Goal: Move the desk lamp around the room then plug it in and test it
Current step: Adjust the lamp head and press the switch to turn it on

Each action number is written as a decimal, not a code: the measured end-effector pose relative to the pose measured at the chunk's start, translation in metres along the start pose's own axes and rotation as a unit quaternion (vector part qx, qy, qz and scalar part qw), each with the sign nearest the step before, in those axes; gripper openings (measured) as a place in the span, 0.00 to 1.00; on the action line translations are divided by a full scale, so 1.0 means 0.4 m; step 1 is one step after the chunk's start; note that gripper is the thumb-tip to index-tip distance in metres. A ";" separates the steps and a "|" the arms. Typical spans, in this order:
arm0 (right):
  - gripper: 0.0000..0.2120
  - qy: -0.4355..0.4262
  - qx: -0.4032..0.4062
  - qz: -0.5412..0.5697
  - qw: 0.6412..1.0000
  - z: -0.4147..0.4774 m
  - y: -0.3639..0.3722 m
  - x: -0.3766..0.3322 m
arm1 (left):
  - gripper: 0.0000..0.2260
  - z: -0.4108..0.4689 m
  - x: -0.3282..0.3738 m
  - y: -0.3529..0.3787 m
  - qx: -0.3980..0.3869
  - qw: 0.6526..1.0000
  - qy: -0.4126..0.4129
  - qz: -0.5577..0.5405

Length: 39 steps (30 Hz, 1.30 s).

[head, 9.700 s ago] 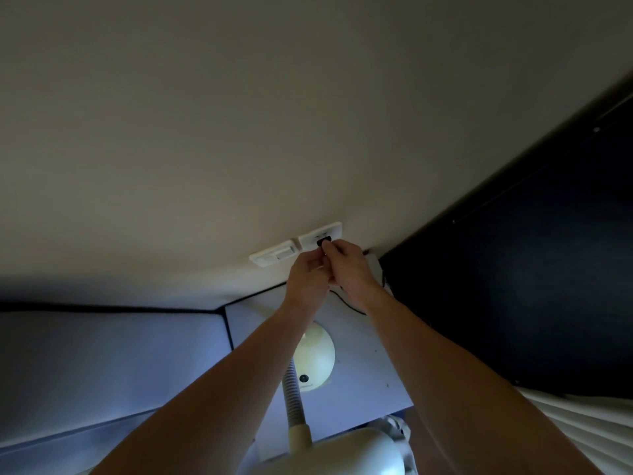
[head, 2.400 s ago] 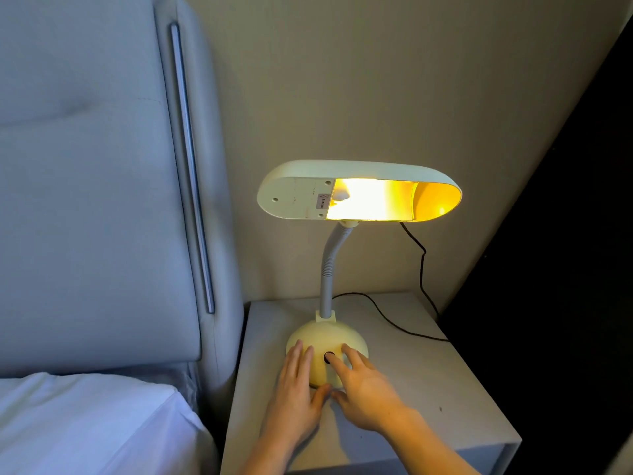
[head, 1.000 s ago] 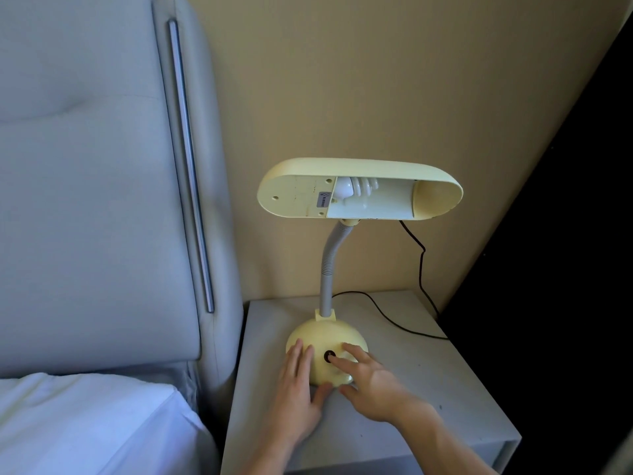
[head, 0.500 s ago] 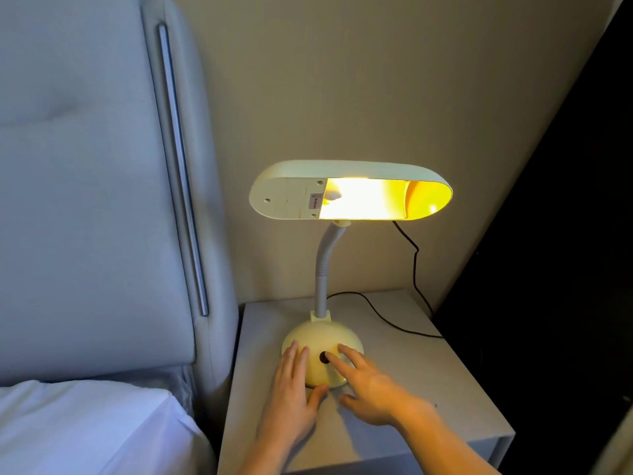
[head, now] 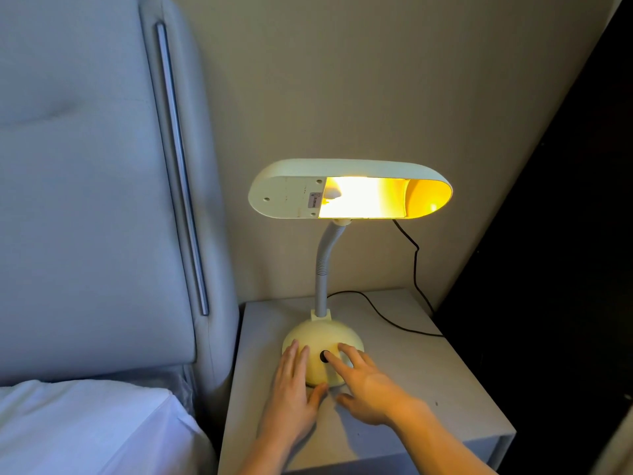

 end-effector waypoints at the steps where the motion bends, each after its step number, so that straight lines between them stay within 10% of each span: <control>1: 0.35 0.001 0.000 0.000 1.000 0.001 0.001 0.000 | 0.37 0.000 0.001 -0.002 0.002 1.000 0.002 0.000; 39: 0.39 0.029 -0.014 -0.071 0.997 -0.031 0.027 0.000 | 0.38 -0.023 -0.027 -0.035 -0.066 0.998 -0.012 -0.012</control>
Point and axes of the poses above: each hand's wrist, its own z-axis towards the middle knuckle, its own y-axis out of the palm, x = y × z, the point moved 6 cm from there along z, towards the middle knuckle, and after that the axes turned 13 degrees about z, right-handed, at the moved point
